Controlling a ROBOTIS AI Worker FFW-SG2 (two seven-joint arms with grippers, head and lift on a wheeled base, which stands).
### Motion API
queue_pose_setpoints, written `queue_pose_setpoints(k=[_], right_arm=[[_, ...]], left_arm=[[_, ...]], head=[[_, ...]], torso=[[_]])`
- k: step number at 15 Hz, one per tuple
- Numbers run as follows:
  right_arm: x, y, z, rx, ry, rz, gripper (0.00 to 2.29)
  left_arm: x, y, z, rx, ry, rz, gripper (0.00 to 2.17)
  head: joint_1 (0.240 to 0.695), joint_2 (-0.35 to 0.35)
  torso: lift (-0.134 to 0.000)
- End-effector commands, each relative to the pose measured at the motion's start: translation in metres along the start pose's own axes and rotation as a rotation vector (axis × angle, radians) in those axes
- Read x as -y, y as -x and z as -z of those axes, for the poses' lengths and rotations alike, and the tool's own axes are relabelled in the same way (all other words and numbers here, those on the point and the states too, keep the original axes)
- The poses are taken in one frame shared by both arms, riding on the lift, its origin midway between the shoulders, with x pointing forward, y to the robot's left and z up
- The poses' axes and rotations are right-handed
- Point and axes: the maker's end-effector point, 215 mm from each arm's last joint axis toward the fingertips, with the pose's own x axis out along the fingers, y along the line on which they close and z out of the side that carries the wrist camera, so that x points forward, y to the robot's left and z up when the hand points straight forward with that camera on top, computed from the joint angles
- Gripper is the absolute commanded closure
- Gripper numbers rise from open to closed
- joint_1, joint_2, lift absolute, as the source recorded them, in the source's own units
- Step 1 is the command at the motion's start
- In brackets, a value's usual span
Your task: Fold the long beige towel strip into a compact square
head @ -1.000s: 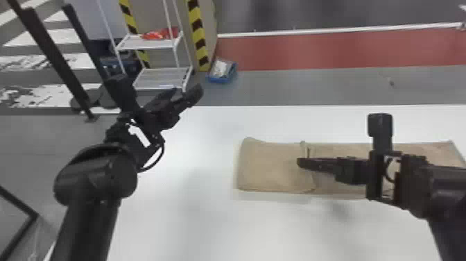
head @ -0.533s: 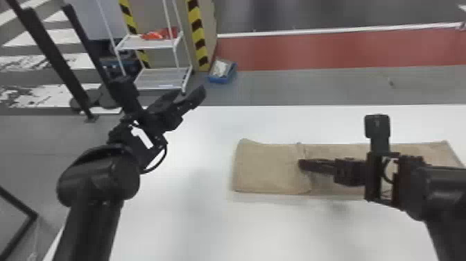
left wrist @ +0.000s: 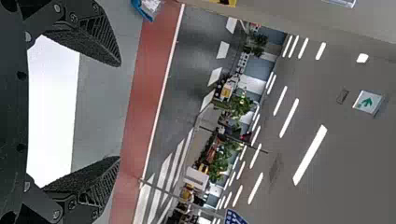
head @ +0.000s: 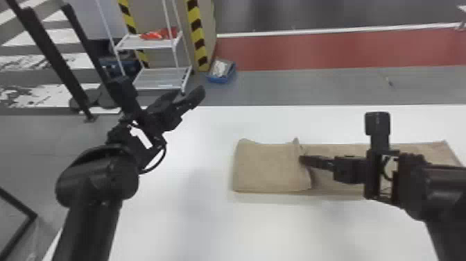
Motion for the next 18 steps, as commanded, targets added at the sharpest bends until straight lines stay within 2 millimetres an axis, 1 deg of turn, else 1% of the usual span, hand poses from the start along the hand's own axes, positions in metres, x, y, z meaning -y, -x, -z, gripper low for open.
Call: queue_pose_setpoints(k=[1,2,4,5,6,7,8,9,11,13,15,16,17,18], right_arm=[[-0.007,0.002,-0.005,0.019,-0.002,-0.015,1.4],[-0.011,0.008,-0.011,0.039,-0.006,-0.028,1.4],[-0.029,0.024,-0.022,0.071,-0.032,-0.076,1.4],[-0.032,0.035,-0.03,0.092,-0.051,-0.095,1.4],[-0.027,0.051,-0.041,0.125,-0.077,-0.098,1.4],[-0.024,0.063,-0.048,0.158,-0.101,-0.109,1.4],[-0.015,0.078,-0.055,0.197,-0.133,-0.116,1.4],[-0.002,0.092,-0.058,0.231,-0.177,-0.115,1.4],[0.022,0.124,-0.065,0.308,-0.261,-0.121,1.4],[0.046,0.156,-0.063,0.368,-0.337,-0.108,1.4],[0.07,0.181,-0.06,0.419,-0.38,-0.074,1.4],[0.089,0.193,-0.056,0.414,-0.381,-0.036,1.4],[0.102,0.195,-0.047,0.394,-0.387,-0.011,1.4],[0.107,0.19,-0.04,0.38,-0.388,-0.003,1.4]], left_arm=[[0.001,0.0,0.001,-0.003,0.003,0.001,0.2],[0.001,0.0,0.001,-0.003,0.004,0.002,0.2],[-0.002,0.001,0.004,-0.012,0.009,-0.005,0.2],[-0.002,0.001,0.004,-0.012,0.009,-0.005,0.2],[-0.004,0.002,0.007,-0.017,0.011,-0.01,0.2],[-0.004,0.003,0.01,-0.019,0.017,-0.016,0.2],[-0.004,0.003,0.013,-0.023,0.019,-0.018,0.2],[-0.002,0.002,0.015,-0.027,0.019,-0.015,0.2],[0.0,0.002,0.015,-0.028,0.015,-0.014,0.2],[0.001,0.0,0.015,-0.029,0.013,-0.015,0.2],[0.003,-0.001,0.018,-0.032,0.019,-0.014,0.2],[0.005,-0.001,0.019,-0.035,0.021,-0.012,0.2],[0.006,-0.002,0.02,-0.035,0.024,-0.012,0.2],[0.006,-0.002,0.021,-0.036,0.026,-0.012,0.2]], head=[[0.695,0.148],[0.695,0.148],[0.695,0.148],[0.695,0.149],[0.691,0.153],[0.687,0.152],[0.683,0.148],[0.68,0.141],[0.675,0.106],[0.673,0.075],[0.674,0.028],[0.675,0.014],[0.677,0.0],[0.679,-0.016]], torso=[[-0.124],[-0.124],[-0.124],[-0.124],[-0.124],[-0.124],[-0.124],[-0.124],[-0.124],[-0.124],[-0.124],[-0.124],[-0.124],[-0.124]])
